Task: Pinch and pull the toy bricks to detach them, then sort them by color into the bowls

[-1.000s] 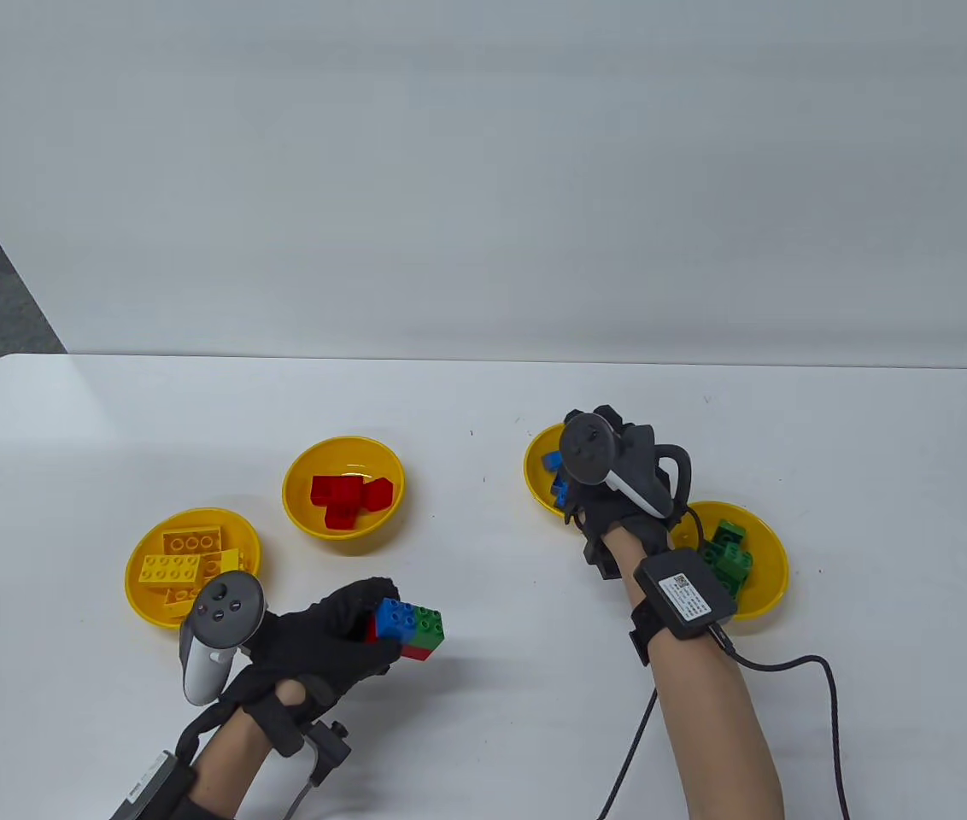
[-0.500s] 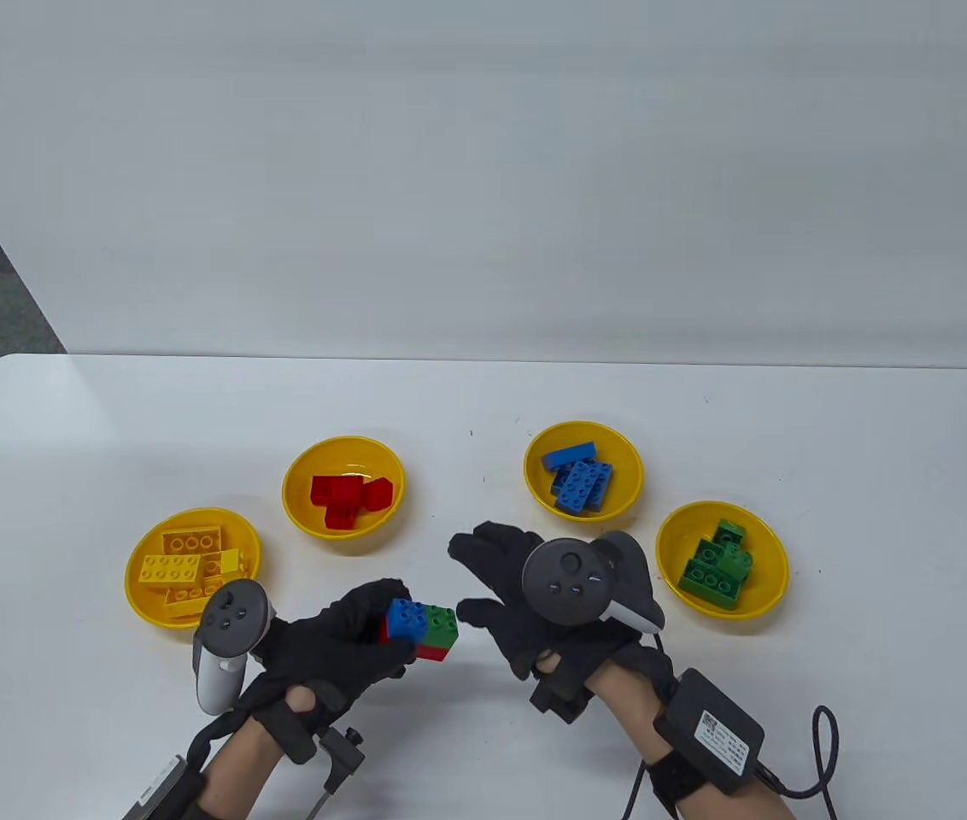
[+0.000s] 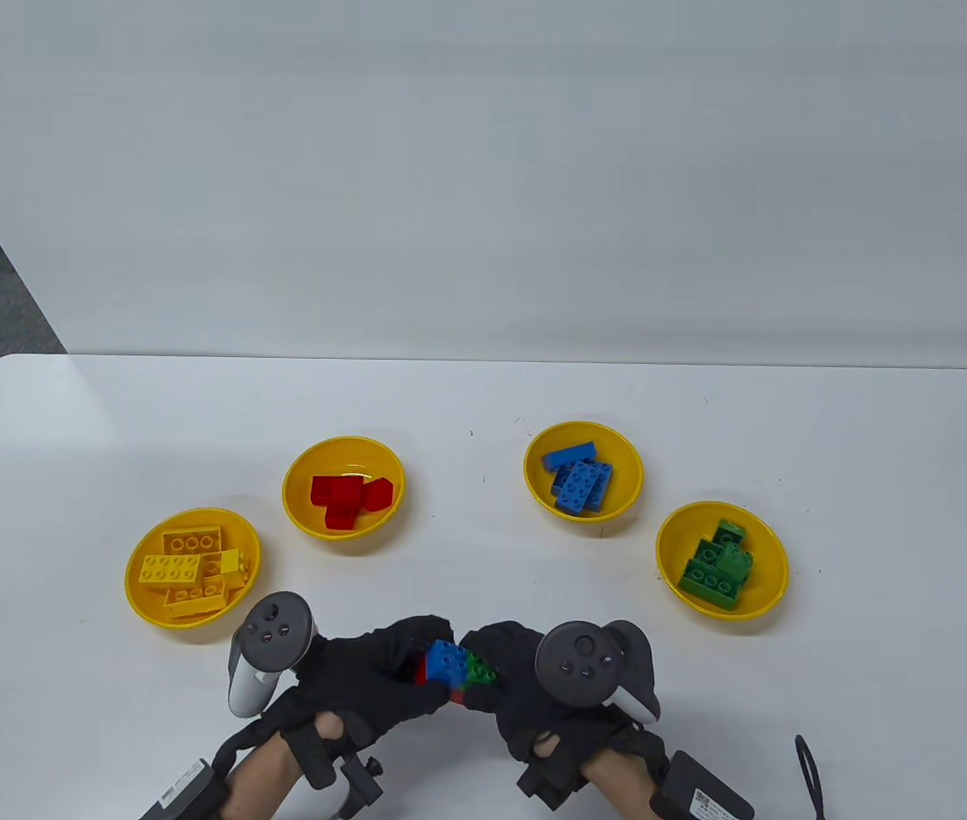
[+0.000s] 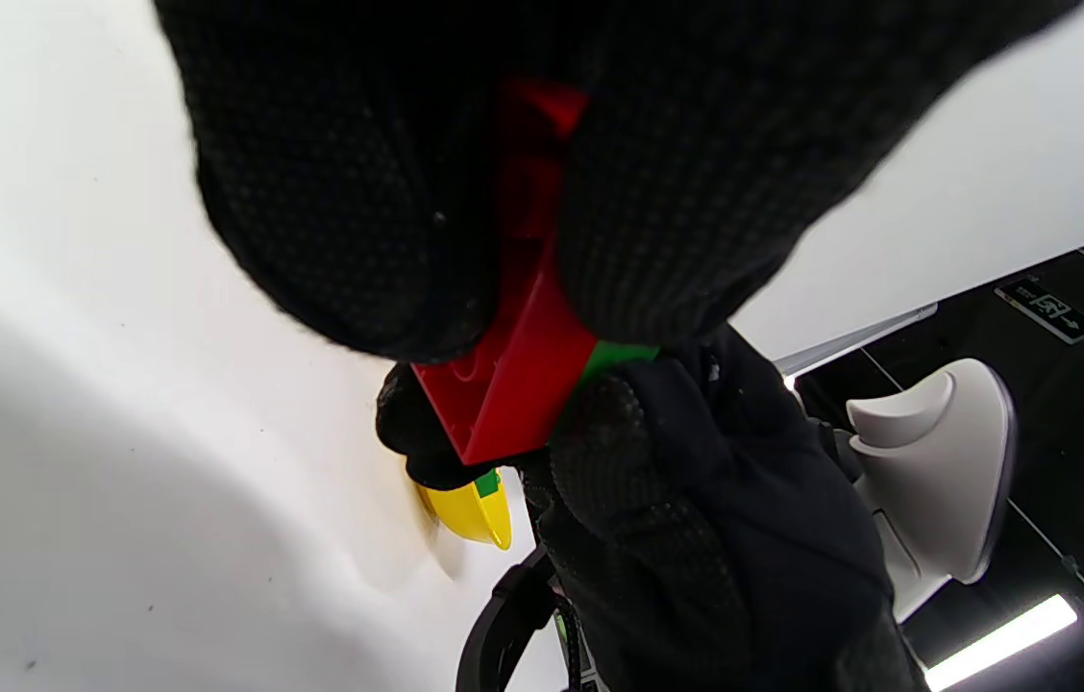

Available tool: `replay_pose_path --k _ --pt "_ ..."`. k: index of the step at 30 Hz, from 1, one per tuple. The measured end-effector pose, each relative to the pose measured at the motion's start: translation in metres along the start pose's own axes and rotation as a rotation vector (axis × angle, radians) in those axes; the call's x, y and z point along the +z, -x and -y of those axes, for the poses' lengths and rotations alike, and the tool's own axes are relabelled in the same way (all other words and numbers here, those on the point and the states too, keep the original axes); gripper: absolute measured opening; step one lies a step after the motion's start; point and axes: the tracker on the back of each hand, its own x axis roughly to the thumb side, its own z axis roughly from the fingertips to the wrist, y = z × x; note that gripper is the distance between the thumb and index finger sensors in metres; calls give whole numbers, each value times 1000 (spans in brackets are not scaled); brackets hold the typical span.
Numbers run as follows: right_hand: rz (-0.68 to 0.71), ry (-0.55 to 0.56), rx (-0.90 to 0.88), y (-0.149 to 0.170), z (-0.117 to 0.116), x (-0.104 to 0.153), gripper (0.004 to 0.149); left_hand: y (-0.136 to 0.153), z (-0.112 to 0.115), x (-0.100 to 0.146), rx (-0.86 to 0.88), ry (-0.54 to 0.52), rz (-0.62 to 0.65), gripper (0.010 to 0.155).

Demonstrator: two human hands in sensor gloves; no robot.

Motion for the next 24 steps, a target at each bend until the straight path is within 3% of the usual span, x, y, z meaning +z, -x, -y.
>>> replay_pose_path --k 4,6,9,10,13,16,19,24 --pt "-70 3 -112 7 5 1 59 -1 0 0 44 43 18 69" --pt "-105 -24 -307 18 8 1 59 -3 -1 -1 24 59 30 69" --pt "-129 -23 -333 23 19 1 60 -1 -1 -1 70 50 12 69" --pt "-120 44 -296 24 28 0 60 0 -1 -1 71 33 5 69" --pt "-155 323 3 38 88 4 61 3 -6 1 55 -1 -19 69" --pt "-203 483 179 59 128 19 62 5 -9 1 66 -14 -36 69" --pt "-333 509 393 91 154 37 62 8 -11 0 55 -23 -54 70" --pt "-493 414 501 135 157 44 62 11 -10 0 37 -17 -79 70"
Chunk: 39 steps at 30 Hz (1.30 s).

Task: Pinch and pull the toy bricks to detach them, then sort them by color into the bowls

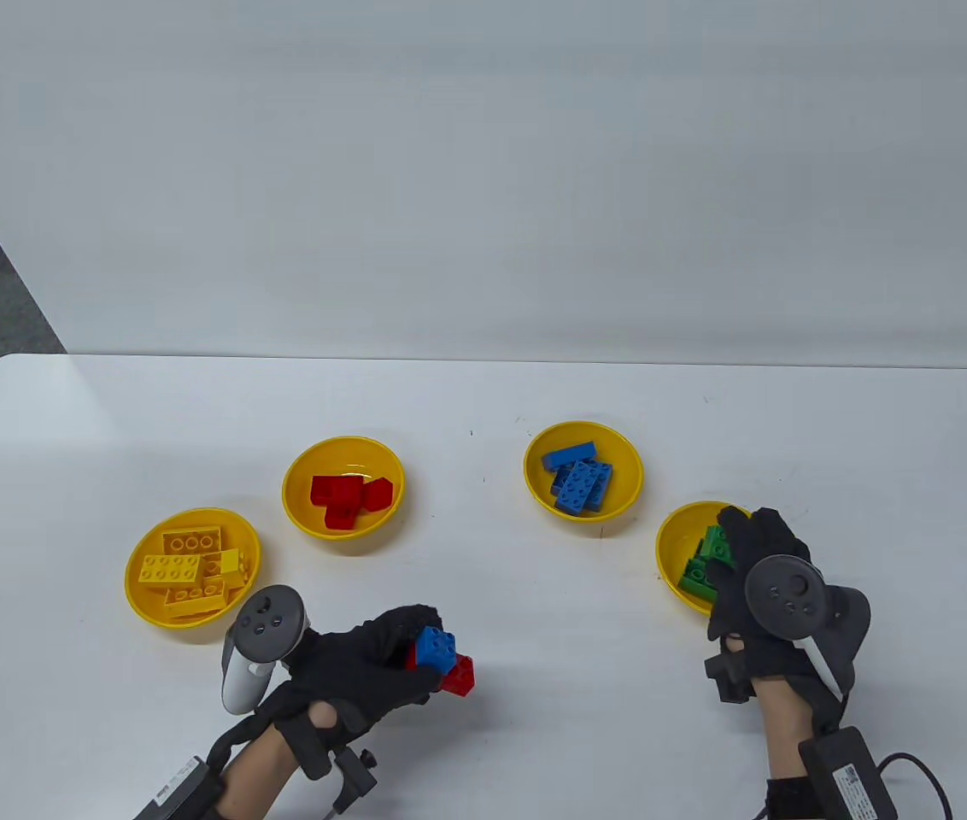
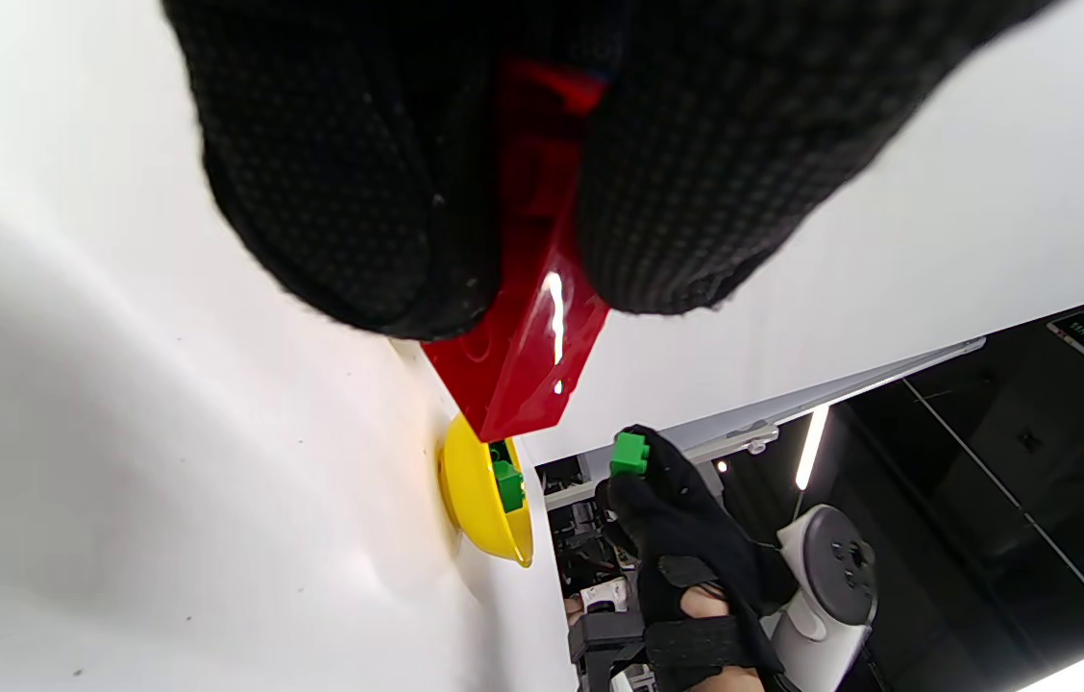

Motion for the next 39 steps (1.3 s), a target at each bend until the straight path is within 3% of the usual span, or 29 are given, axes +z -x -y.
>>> replay_pose_path --k 5,9,13,17,22,27,30,34,39 --pt "-5 -89 128 -2 -26 -13 61 1 0 -1 -9 5 -13 69" --pt "-12 -94 168 -4 -36 -25 64 1 -1 0 -11 4 -20 69" --pt "-5 -48 42 -6 -25 -23 70 3 -2 -1 -8 1 -33 69" --pt "63 32 -31 -18 -9 -13 65 4 -1 -2 -8 0 -40 69" --pt "269 70 -235 -64 5 10 61 0 2 -1 -30 7 -27 70" --pt "521 -57 -460 -127 -1 43 55 -1 6 -1 -25 22 -36 72" --pt "617 -220 -596 -162 -14 67 53 -2 11 -1 -37 38 -30 73" --pt "657 -357 -572 -184 -38 83 54 -8 16 -1 -45 47 2 73" --pt "663 -387 -536 -188 -51 87 53 -11 21 0 -55 37 14 73"
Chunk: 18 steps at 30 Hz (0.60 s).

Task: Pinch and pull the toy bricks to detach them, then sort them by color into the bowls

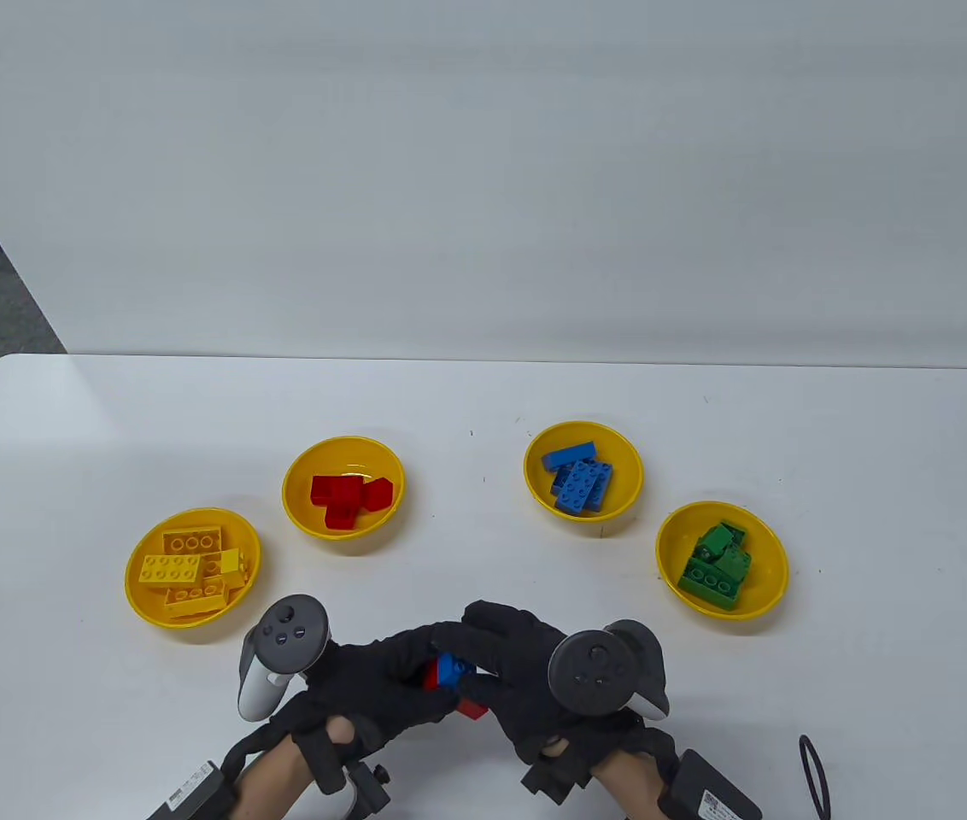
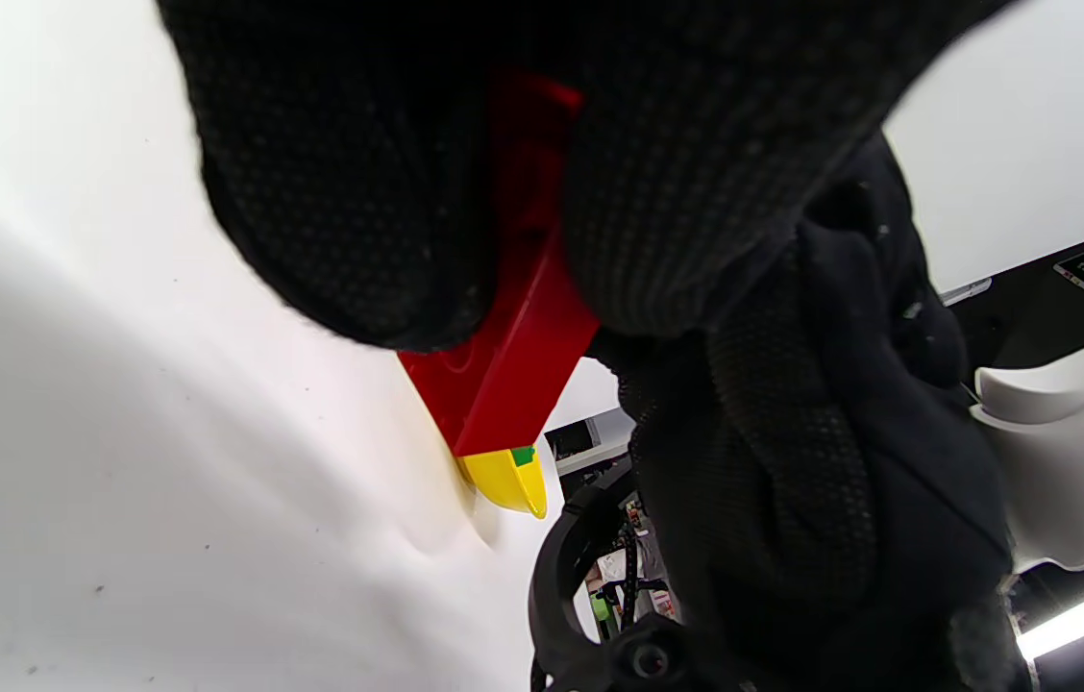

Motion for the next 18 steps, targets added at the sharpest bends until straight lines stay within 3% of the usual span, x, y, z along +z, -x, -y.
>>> replay_pose_path --k 5,12,18 --pt "-29 -8 -30 6 -7 -1 52 5 2 -1 9 -24 -16 73" --pt "-83 0 -125 8 -10 0 53 1 1 3 -4 -141 -16 77" --pt "-122 -22 -226 14 -10 0 54 2 4 3 16 -140 -1 78"
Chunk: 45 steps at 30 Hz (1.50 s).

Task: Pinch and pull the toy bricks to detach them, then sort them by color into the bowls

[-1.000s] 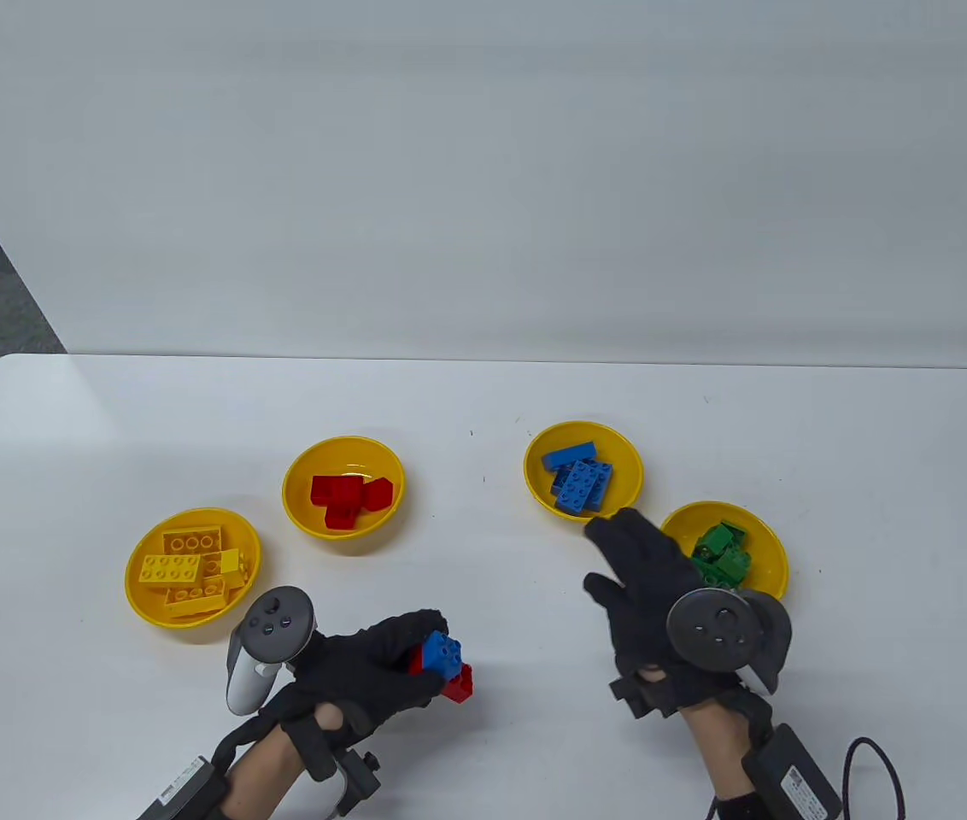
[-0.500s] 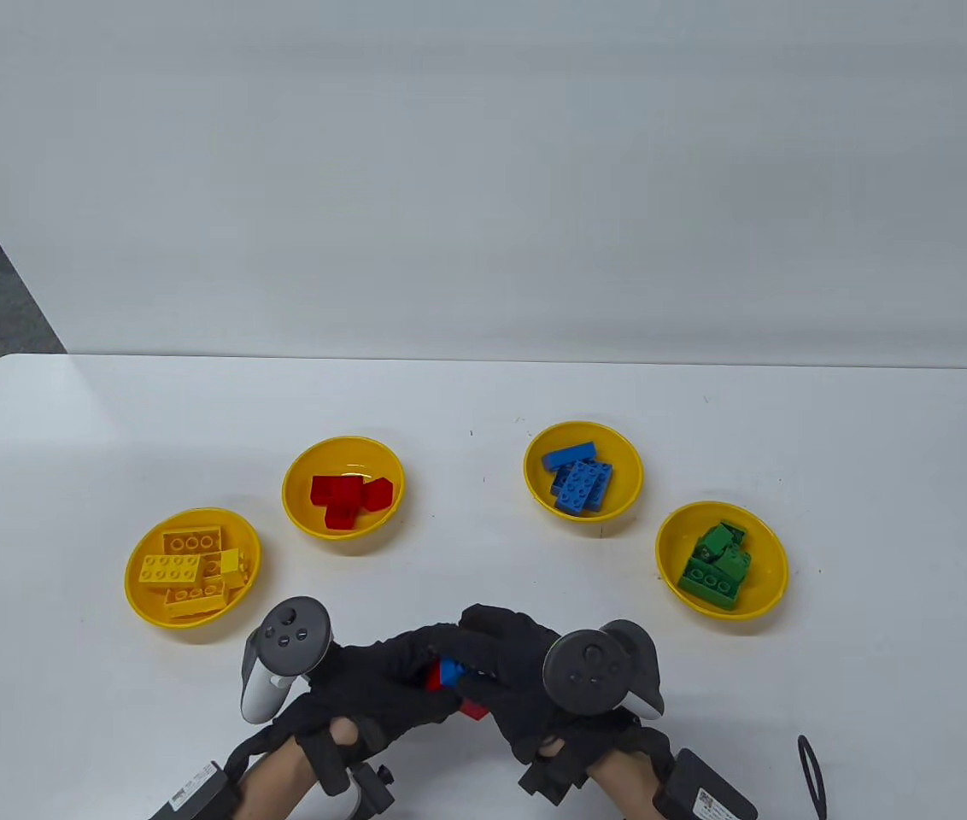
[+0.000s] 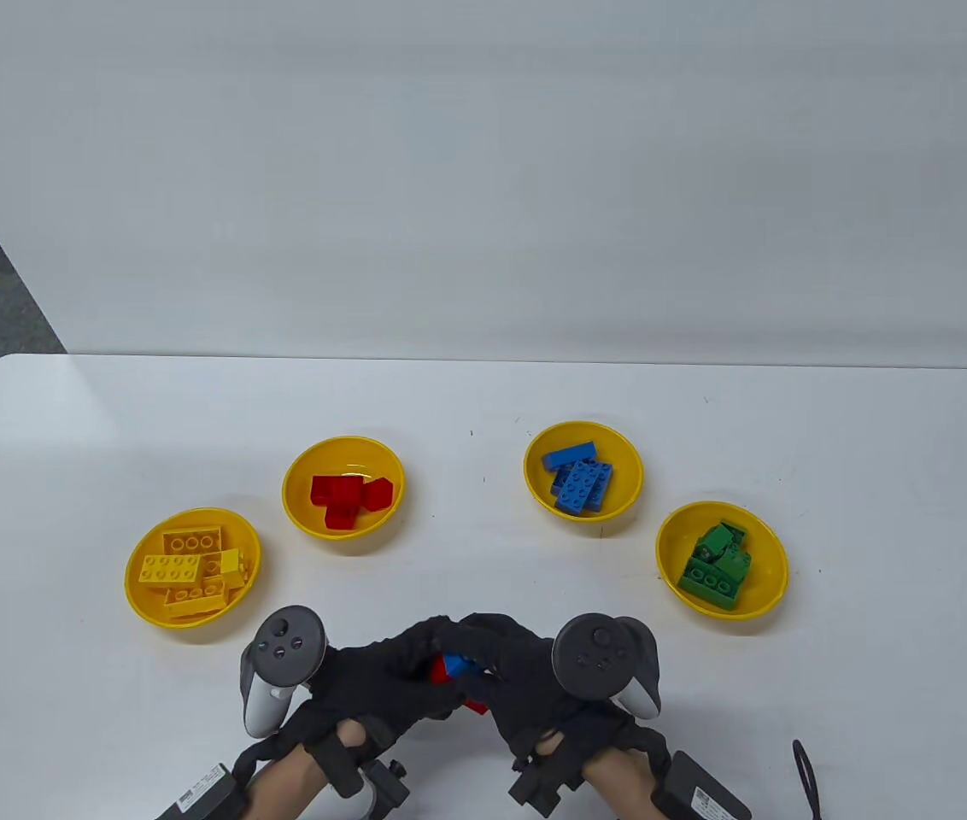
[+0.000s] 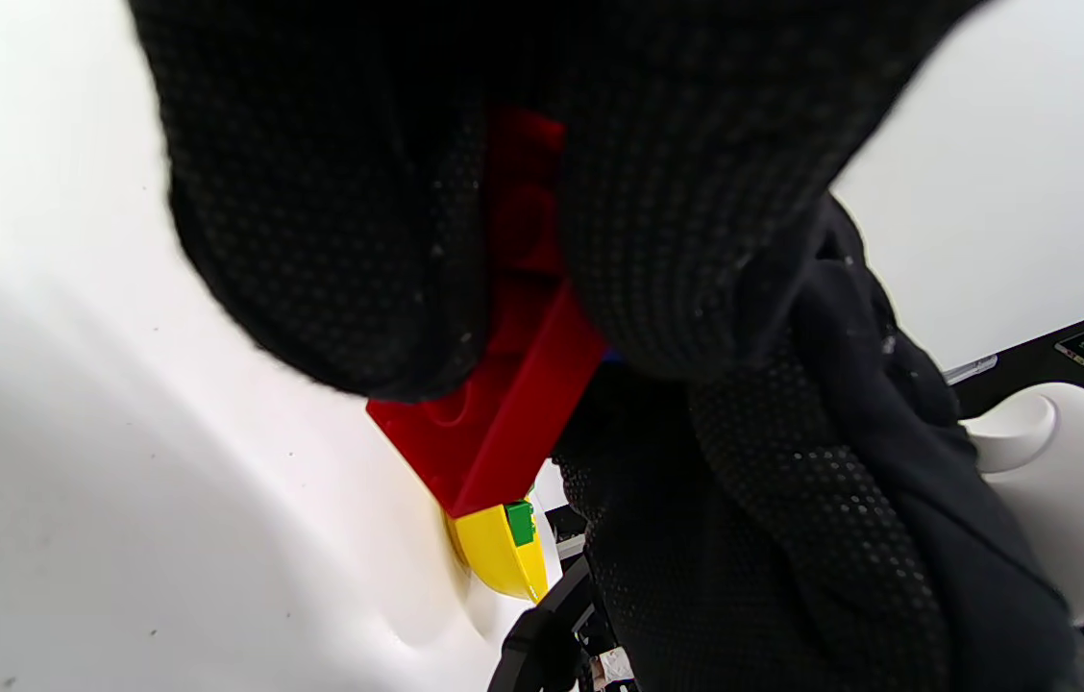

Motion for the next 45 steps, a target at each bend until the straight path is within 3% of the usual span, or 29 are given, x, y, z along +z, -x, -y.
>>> replay_pose_path --k 13,15,17,20,24,28,32,36,41,45 --pt "18 132 127 -17 -3 3 52 -7 6 0 23 50 40 72" --pt "-17 145 40 -9 4 2 52 -7 4 0 16 78 50 72" --pt "-64 195 -160 5 12 4 52 -7 2 -1 39 62 58 70" --pt "-113 239 -343 9 38 1 52 -9 1 -3 114 62 59 67" --pt "-72 514 -25 -3 117 -18 53 -8 -7 2 53 18 41 67" --pt "-214 464 356 11 153 -51 53 -4 -17 1 58 -10 20 68" --pt "-332 358 580 41 160 -83 51 -3 -23 2 37 -27 15 68" --pt "-598 292 717 89 159 -110 48 -1 -26 2 30 -32 8 67" --pt "-753 329 613 124 158 -121 52 5 -32 1 22 -42 -16 67" --pt "-692 395 579 111 169 -115 54 6 -35 1 26 -52 -24 67"
